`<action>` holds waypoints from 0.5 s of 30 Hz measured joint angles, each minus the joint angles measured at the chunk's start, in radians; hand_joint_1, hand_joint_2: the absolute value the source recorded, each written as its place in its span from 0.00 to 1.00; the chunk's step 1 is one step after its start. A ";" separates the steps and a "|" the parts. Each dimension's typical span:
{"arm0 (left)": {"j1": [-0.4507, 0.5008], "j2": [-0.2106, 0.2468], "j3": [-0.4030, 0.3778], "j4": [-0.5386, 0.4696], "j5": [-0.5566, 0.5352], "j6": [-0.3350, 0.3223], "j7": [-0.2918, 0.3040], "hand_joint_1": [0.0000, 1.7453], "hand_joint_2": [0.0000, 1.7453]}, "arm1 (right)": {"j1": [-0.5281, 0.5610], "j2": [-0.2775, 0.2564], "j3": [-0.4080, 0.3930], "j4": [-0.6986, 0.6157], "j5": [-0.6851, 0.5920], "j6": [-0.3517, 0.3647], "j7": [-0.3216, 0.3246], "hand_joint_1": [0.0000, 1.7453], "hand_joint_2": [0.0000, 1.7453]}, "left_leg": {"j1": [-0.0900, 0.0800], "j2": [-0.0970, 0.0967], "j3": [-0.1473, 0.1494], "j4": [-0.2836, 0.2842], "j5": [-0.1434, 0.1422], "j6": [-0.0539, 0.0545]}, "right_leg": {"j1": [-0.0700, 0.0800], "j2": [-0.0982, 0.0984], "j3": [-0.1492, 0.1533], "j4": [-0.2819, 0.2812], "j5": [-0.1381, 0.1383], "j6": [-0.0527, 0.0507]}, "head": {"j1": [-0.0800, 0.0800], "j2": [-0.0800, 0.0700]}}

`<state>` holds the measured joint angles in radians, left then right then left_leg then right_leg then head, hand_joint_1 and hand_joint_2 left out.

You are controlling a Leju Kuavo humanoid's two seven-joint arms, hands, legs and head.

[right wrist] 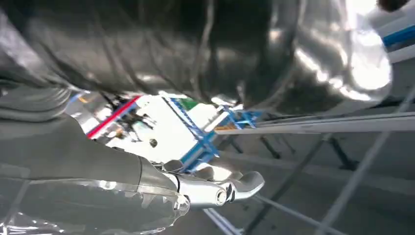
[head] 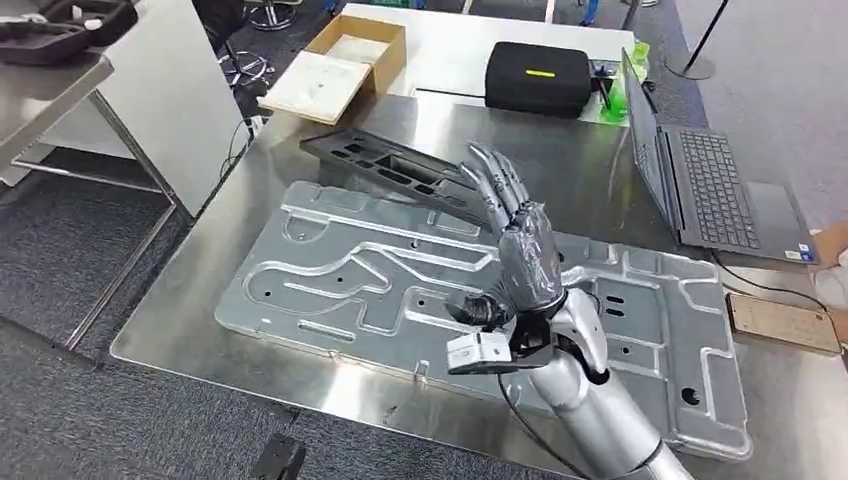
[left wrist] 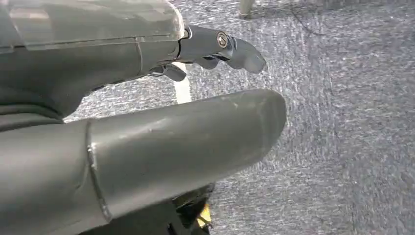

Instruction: Take the parts from the cabinet and place them on the table.

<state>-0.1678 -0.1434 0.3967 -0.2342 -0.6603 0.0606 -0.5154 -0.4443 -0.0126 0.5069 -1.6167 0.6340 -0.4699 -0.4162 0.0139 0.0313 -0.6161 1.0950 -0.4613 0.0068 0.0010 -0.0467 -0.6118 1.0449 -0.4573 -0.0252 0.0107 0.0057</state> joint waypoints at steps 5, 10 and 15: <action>-0.002 0.000 0.000 0.000 -0.002 0.002 0.000 0.00 0.00 | -0.004 0.002 0.023 -0.015 0.013 -0.017 0.009 0.00 0.00 | -0.013 0.001 0.016 -0.059 0.005 0.021 | 0.007 -0.042 0.005 -0.001 -0.002 0.020 | 0.000 0.000; -0.003 -0.003 0.000 0.000 0.000 0.002 0.000 0.00 0.00 | -0.010 0.001 0.032 -0.023 0.017 -0.026 0.018 0.00 0.00 | -0.003 -0.043 0.015 -0.071 0.022 0.036 | -0.007 0.039 -0.096 0.232 -0.140 0.044 | 0.001 0.000; 0.000 -0.005 0.000 0.000 0.000 0.000 0.002 0.00 0.00 | -0.013 0.001 0.037 -0.023 0.018 -0.029 0.019 0.00 0.00 | -0.003 -0.101 0.016 -0.068 0.024 0.031 | -0.015 0.064 -0.021 0.078 -0.013 0.040 | 0.001 0.000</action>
<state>-0.1674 -0.1488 0.3971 -0.2342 -0.6600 0.0610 -0.5135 -0.4572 -0.0118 0.5440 -1.6400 0.6523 -0.4986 -0.3971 0.0111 -0.0694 -0.5999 1.0267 -0.4369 0.0380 -0.0138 0.0169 -0.6324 1.1231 -0.4703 0.0148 0.0114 0.0057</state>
